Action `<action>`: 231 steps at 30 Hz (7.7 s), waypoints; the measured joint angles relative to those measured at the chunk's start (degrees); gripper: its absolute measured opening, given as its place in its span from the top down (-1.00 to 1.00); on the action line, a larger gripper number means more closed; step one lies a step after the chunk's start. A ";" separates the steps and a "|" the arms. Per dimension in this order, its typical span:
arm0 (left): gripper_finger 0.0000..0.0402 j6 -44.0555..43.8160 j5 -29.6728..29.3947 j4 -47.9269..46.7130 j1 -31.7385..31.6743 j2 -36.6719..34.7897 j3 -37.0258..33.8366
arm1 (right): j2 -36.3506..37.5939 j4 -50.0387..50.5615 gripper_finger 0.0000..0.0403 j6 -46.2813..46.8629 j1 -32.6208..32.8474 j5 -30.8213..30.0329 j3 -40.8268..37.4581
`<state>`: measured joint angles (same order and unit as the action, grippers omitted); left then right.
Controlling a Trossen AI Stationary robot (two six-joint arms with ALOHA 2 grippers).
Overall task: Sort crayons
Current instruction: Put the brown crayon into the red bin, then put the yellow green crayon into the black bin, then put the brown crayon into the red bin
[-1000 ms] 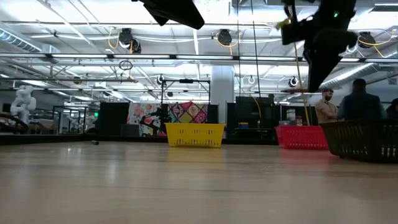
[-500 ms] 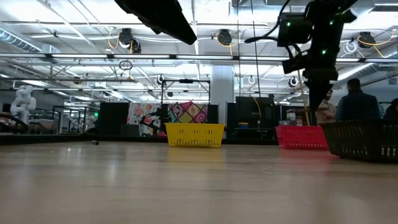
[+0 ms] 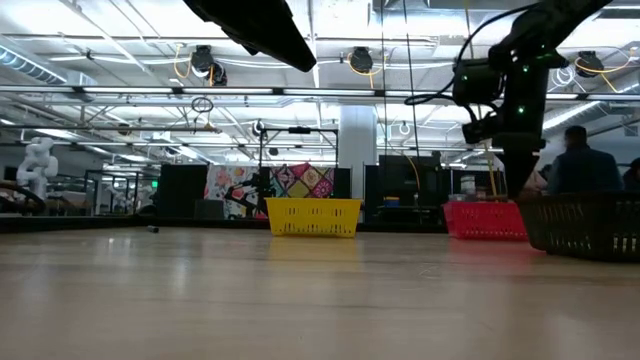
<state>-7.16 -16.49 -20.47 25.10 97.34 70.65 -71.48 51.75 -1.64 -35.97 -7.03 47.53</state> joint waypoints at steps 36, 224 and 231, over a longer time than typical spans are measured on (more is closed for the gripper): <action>1.00 -1.62 0.02 0.00 0.00 0.00 0.00 | 8.46 11.53 0.55 22.30 8.52 12.67 8.24; 1.00 -50.38 22.02 -31.21 6.02 1.96 0.04 | -6.95 14.65 0.53 62.16 66.34 -6.63 6.82; 1.00 -58.73 20.50 -34.14 8.63 3.24 -0.07 | -6.93 14.96 0.53 62.01 66.34 -6.65 6.82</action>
<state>-65.89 4.01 -54.61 33.74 100.58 70.58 -78.41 66.72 60.37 30.37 -13.68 54.35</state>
